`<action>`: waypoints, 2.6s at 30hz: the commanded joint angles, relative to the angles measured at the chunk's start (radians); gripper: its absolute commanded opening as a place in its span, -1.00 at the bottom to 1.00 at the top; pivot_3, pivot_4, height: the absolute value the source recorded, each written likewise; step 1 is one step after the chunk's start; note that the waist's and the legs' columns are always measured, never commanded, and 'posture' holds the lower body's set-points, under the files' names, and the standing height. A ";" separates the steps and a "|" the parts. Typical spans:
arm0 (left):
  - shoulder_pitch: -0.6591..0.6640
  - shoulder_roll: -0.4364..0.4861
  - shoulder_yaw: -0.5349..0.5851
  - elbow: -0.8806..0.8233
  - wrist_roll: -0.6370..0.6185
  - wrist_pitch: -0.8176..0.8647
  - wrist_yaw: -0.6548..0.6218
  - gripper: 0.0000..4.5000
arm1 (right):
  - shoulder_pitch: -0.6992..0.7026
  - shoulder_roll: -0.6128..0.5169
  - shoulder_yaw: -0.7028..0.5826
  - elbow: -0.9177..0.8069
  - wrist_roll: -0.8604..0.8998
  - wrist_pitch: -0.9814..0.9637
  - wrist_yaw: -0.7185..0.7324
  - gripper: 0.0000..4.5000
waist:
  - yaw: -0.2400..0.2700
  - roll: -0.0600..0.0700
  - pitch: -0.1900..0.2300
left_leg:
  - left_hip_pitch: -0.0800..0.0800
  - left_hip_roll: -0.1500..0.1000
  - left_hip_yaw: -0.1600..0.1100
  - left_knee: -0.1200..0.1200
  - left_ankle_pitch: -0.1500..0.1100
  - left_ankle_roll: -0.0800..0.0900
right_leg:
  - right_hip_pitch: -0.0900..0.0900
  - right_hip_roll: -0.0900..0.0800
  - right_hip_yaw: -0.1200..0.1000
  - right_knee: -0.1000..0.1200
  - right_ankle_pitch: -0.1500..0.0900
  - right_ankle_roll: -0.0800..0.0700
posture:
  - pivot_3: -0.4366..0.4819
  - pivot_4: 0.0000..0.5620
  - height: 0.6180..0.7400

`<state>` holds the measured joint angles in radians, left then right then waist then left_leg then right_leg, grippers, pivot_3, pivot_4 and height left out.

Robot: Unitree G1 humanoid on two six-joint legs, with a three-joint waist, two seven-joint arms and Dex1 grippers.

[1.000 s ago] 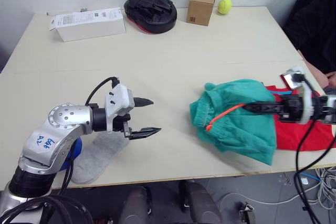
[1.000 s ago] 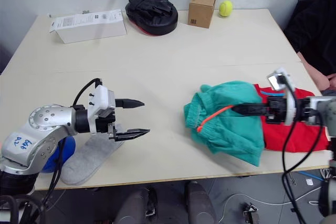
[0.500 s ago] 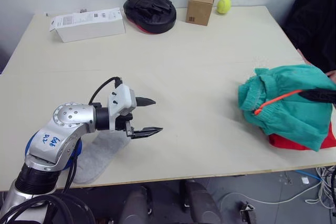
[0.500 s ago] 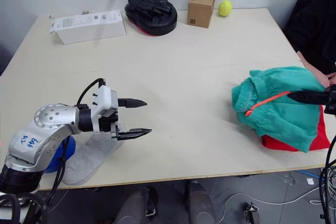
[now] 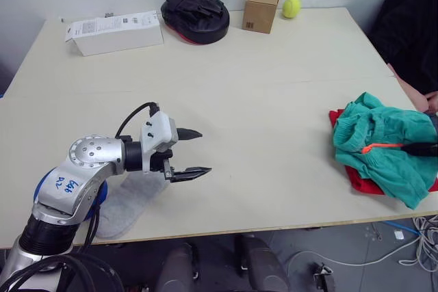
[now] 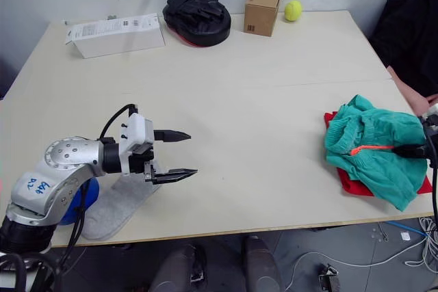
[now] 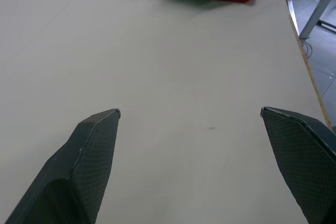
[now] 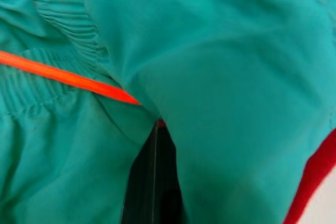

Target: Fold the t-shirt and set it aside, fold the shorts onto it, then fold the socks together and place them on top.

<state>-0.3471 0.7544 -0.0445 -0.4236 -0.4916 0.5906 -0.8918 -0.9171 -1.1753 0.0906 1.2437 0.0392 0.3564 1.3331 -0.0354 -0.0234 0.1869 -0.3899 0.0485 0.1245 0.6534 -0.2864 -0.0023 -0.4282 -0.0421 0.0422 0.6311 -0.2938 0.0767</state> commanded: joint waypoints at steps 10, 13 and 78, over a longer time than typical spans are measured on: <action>-0.015 0.005 0.015 -0.033 -0.001 -0.007 0.003 1.00 | -0.066 -0.097 -0.106 -0.002 -0.007 0.022 0.040 0.99 | -0.002 0.001 0.001 | 0.001 0.000 0.000 0.004 0.000 0.000 | 0.000 0.001 0.002 0.005 0.000 0.000 | -0.05 -0.47 1.00; -0.018 0.003 0.015 -0.027 0.000 -0.009 0.002 1.00 | -0.082 -0.115 -0.128 -0.013 0.004 0.010 0.063 0.99 | -0.002 0.001 0.001 | 0.001 0.000 0.000 0.005 0.000 0.000 | 0.001 0.001 0.002 0.006 0.000 0.000 | -0.05 -0.47 1.00; 0.557 -0.072 -0.099 -0.368 0.594 0.229 0.622 1.00 | 0.366 0.367 -0.160 -1.612 0.756 0.284 -0.009 0.99 | 0.007 -0.004 -0.002 | 0.007 0.000 -0.011 -0.004 -0.006 0.008 | 0.011 -0.009 -0.008 -0.003 -0.007 -0.010 | -0.05 -0.47 1.00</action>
<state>0.2070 0.6805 -0.1045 -0.8381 0.0835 0.7988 -0.2577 -0.5439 -0.7981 -0.0177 -0.3256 0.7619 0.6355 1.3399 -0.0287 -0.0270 0.1851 -0.3830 0.0478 0.1132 0.6496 -0.2923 0.0056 -0.4161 -0.0523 0.0334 0.6280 -0.3004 0.0666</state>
